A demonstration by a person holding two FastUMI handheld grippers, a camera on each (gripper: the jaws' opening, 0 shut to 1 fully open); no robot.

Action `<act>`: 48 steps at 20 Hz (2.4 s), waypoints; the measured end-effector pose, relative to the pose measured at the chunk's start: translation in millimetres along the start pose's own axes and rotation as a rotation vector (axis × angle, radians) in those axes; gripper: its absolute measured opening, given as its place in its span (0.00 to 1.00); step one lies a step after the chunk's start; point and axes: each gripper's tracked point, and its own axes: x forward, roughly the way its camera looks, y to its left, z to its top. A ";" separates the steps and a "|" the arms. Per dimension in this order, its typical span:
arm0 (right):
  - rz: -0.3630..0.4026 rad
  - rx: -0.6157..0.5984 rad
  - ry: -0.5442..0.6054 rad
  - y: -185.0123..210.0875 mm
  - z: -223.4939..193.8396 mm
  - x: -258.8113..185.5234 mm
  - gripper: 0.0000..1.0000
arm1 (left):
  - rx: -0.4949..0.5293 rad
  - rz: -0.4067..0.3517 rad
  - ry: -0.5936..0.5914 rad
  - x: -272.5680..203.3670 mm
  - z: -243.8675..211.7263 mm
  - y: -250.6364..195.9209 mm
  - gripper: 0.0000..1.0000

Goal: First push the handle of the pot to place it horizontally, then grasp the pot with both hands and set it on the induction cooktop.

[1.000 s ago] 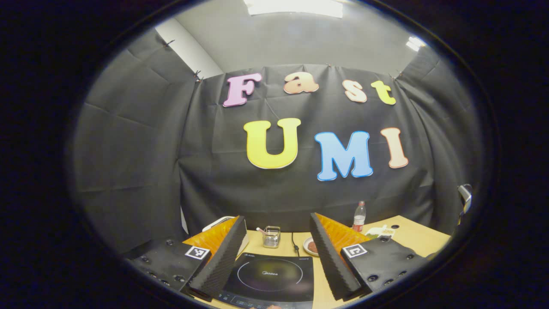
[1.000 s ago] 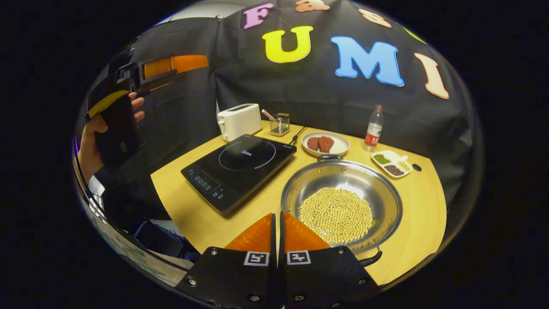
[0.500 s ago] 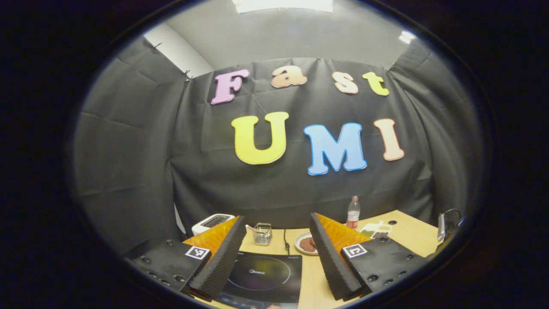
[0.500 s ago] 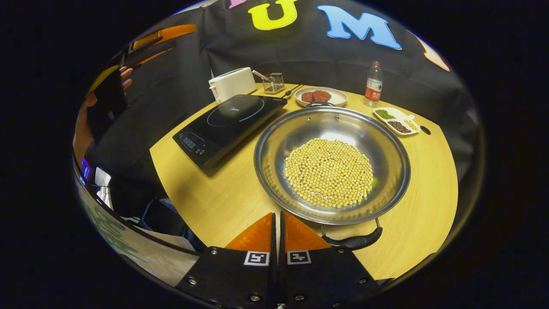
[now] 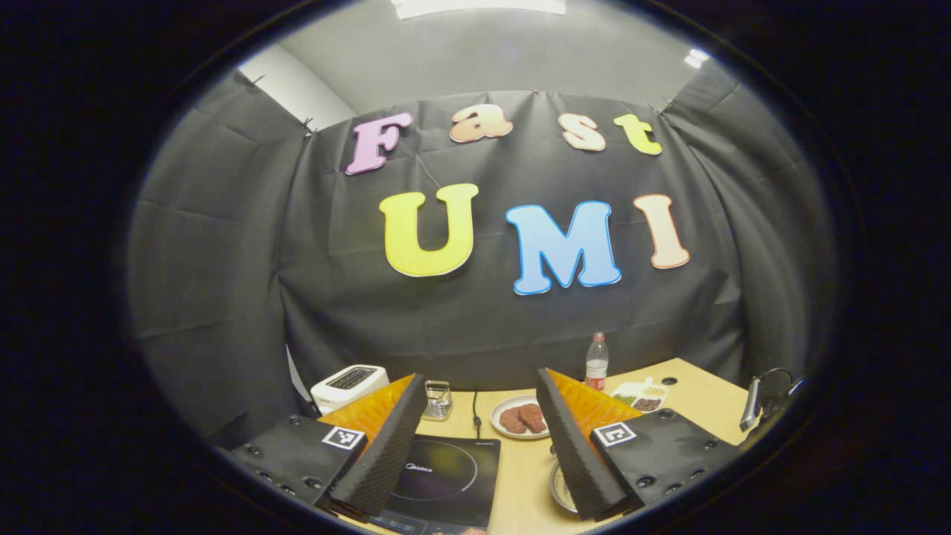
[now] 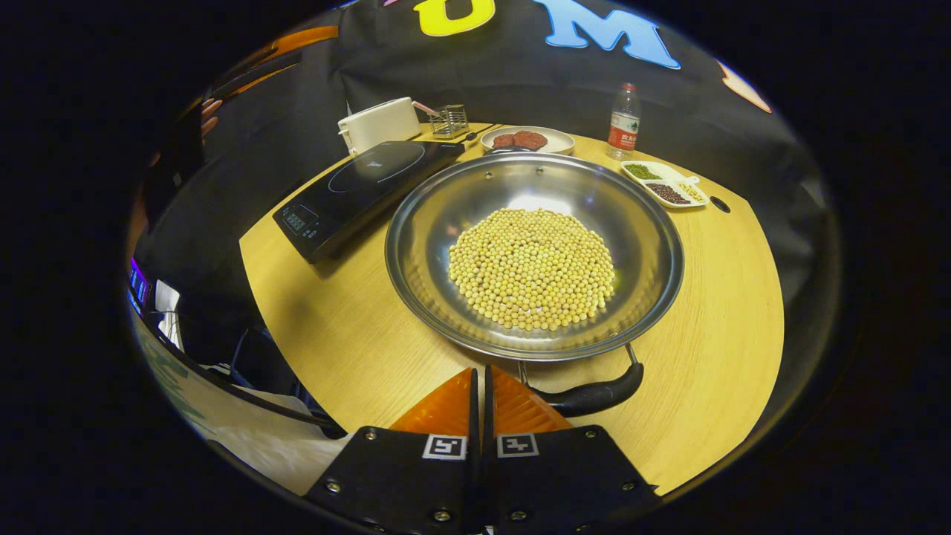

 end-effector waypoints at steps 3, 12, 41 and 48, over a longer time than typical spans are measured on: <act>-0.017 0.025 0.004 -17.4 -1.1 -1.7 0.01 | -0.001 -0.002 0.016 3.6 -6.0 -10.7 0.99; -0.112 0.050 0.007 -80.3 2.4 -7.2 0.01 | 0.013 -0.019 0.051 17.1 -15.8 -42.5 0.93; -0.444 0.326 -0.441 -186.0 97.5 -29.2 0.99 | -0.029 -0.192 0.411 70.2 -194.3 -117.1 0.95; -0.404 0.369 -0.328 -188.8 87.5 10.6 0.99 | -0.074 -0.203 0.588 82.7 -270.1 -126.7 1.00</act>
